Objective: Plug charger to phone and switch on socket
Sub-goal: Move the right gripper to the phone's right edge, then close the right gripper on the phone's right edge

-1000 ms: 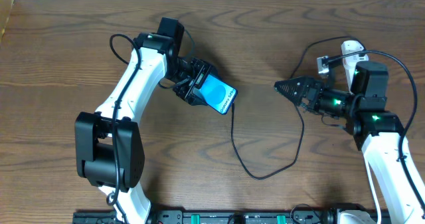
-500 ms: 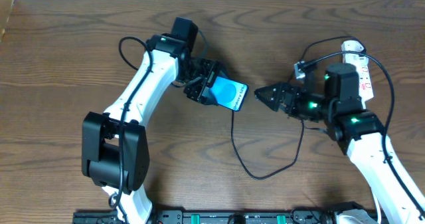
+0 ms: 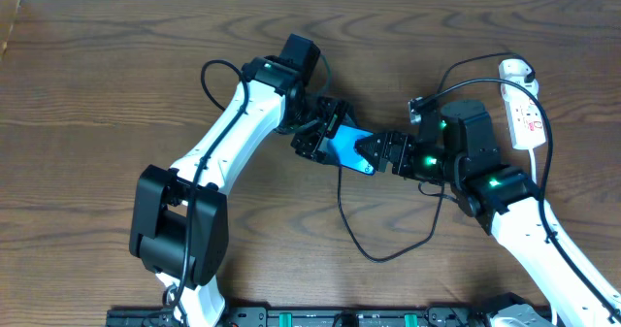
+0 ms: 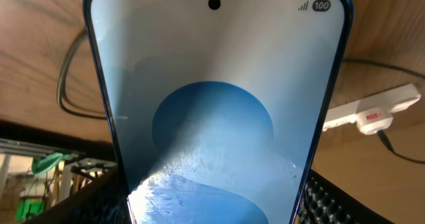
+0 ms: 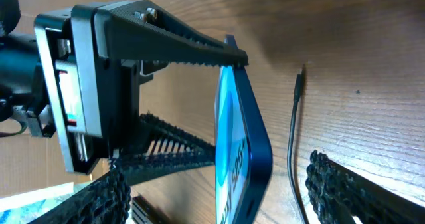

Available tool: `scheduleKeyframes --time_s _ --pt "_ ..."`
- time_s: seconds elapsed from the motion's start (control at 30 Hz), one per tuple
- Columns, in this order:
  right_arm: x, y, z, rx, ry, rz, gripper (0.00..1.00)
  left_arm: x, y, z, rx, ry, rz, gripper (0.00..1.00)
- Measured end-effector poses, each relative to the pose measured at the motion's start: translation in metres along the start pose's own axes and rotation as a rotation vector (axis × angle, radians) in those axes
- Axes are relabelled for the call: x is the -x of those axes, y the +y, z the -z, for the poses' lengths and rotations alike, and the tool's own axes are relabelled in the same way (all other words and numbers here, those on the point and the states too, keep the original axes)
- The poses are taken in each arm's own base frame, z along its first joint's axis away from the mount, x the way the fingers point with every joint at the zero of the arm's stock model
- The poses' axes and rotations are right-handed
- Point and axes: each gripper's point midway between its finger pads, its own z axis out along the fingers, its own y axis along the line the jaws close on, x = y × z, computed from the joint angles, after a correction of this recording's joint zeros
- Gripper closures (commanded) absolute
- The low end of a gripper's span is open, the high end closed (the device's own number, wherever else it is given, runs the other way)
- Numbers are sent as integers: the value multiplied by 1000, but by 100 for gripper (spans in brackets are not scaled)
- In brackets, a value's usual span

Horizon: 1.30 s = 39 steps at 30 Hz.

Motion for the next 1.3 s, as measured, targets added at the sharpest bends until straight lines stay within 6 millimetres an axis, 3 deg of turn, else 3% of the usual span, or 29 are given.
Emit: scheduleKeyframes --time_s 0.27,0.7,1.07,1.3 --pt "0 -3 -2 -29 -15 -3 18 -16 -2 -2 -7 78 5 92" --pt "-1 -9 -1 -60 -17 -70 33 -20 -12 -2 -38 100 50 93" --pt "-6 -20 -1 -106 -5 -126 48 -27 -10 -6 -28 106 49 93" --pt "-4 -23 0 -124 -21 -140 66 -31 -10 -9 -22 109 38 93"
